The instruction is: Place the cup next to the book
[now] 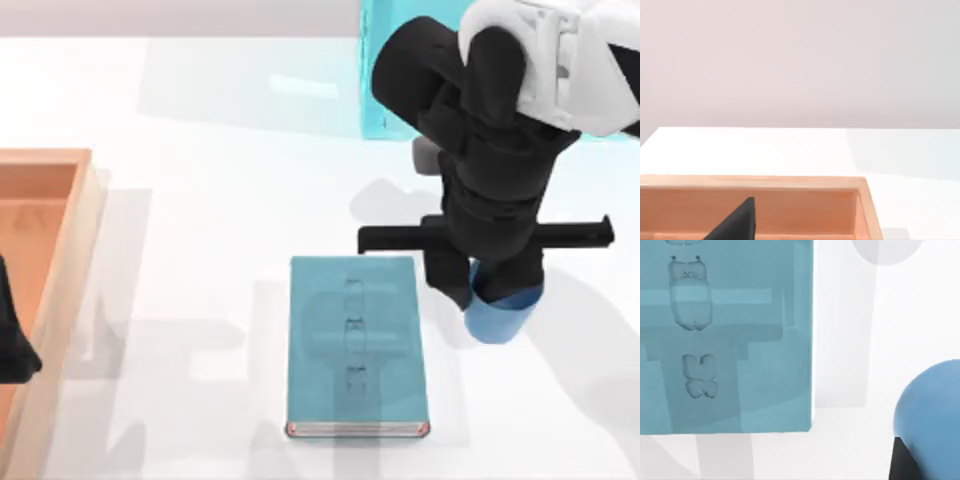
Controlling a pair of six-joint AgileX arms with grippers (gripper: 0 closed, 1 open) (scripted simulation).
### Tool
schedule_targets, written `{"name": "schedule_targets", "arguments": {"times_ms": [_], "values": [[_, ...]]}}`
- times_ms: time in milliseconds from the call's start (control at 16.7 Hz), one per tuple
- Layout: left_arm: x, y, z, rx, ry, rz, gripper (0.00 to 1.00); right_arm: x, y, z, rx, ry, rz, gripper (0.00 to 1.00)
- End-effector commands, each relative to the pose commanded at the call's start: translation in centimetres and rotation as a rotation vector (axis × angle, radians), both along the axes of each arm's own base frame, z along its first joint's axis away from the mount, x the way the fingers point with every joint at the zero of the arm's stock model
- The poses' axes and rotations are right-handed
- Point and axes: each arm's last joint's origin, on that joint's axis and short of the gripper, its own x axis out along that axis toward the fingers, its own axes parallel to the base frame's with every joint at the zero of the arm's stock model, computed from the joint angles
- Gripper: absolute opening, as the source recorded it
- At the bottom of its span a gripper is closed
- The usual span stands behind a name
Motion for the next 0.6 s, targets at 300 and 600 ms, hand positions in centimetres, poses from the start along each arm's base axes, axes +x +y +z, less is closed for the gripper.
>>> {"name": "schedule_targets", "arguments": {"times_ms": [300,600], "values": [[0.0,0.0,0.0,0.000,0.000,0.000,1.00,0.1,0.0,-0.2,-0.002,0.004,-0.006,0.00],[0.0,0.0,0.0,0.000,0.000,0.000,1.00,0.1,-0.3,-2.8,-0.003,0.006,-0.002,0.00]]}}
